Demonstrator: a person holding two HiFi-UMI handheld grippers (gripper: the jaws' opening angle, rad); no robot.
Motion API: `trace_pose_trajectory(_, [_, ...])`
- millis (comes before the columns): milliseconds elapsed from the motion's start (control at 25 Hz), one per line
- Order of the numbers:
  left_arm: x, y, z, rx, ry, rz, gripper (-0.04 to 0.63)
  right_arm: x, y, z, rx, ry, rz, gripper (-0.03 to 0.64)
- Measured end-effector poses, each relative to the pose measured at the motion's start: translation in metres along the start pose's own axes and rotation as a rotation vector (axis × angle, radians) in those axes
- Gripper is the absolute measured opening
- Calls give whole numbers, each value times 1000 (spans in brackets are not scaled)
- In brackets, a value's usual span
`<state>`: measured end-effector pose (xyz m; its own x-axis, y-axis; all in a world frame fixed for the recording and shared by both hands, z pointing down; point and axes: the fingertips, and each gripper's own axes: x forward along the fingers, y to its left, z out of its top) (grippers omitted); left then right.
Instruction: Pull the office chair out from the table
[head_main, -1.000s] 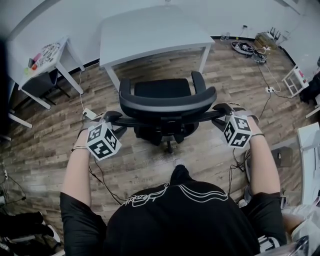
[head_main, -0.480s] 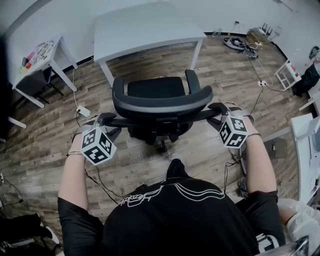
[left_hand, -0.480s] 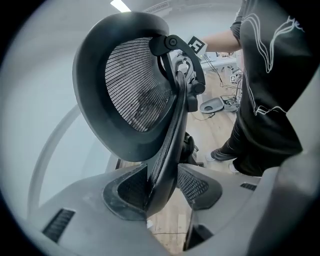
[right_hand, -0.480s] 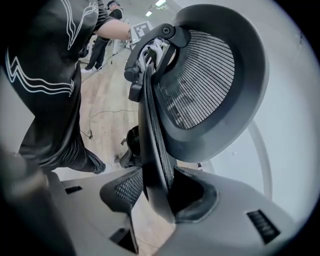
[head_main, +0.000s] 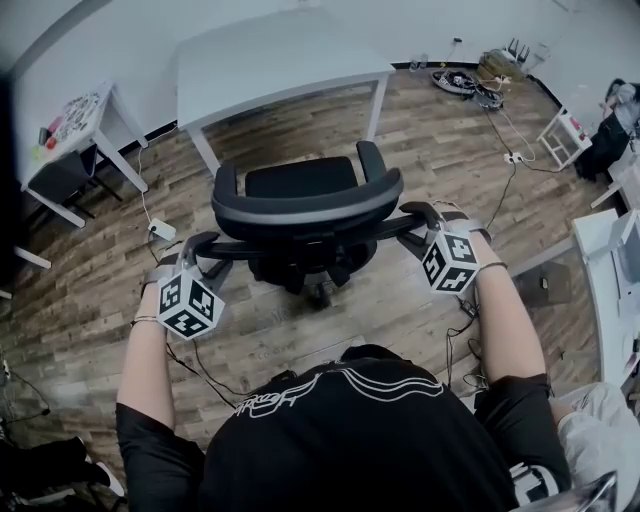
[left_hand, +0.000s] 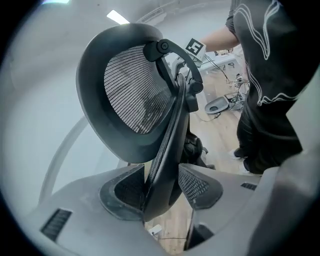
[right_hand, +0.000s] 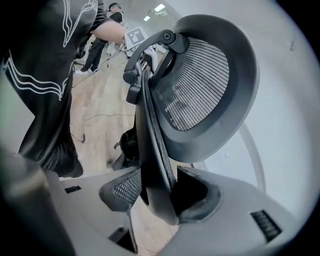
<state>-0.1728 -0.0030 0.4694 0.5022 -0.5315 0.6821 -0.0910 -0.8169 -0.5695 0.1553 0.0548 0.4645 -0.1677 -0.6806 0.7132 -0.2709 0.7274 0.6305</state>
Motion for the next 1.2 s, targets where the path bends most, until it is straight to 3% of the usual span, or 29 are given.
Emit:
trace_pose_trajectory(80, [-3,-3,-1,1,-16,58,199,-1,2,1,16,-27,-66,223])
trace_pose_trajectory(160, [-11,1,-3,-56,-43,122,224,-6,1,2,51,-57,-124,235])
trace_pose_trajectory(320, [-48,9,5,-303,-152,235,235,-43,-8,6,229,-190,-210,267])
trace_pose_trajectory(440, [-79,-4,37,-467,-263,257,234,-86,3,22,412,-351,-189,265])
trace_pose_trajectory(560, [-98,-34,91,-625,-431,198,232,-124,28,51,537,-532,-108,265])
trace_pose_trajectory(680, [-117,-69,154,-783,-620,84,217,-156,53,83,637,-718,-2,264])
trace_pose_trajectory(800, [-136,-100,200,-887,-731,-18,167,-179,76,102,736,-798,103,264])
trace_pose_trajectory(960, [-151,-146,228,-928,-764,-80,96,-206,111,121,792,-886,214,238])
trace_pose_trajectory(1080, [-154,-175,237,-954,-754,-80,29,-224,129,124,870,-944,260,145])
trace_pose_trajectory(1200, [-159,-200,249,-978,-755,-98,10,-236,145,119,952,-965,314,60])
